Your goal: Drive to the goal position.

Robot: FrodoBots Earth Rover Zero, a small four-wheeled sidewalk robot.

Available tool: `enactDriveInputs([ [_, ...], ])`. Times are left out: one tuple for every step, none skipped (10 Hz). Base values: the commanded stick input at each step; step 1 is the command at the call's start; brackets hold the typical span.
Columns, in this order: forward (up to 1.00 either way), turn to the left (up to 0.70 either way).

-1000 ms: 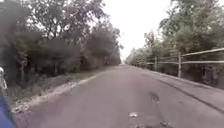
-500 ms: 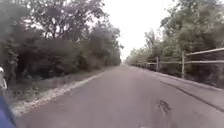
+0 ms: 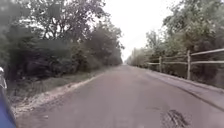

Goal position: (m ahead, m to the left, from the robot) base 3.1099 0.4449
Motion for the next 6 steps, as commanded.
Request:
enactDriveInputs([
  [0.70,0.00],
  [0.70,0.00],
  [0.70,0.00],
  [0.70,0.00],
  [0.70,0.00],
  [0.70,0.00],
])
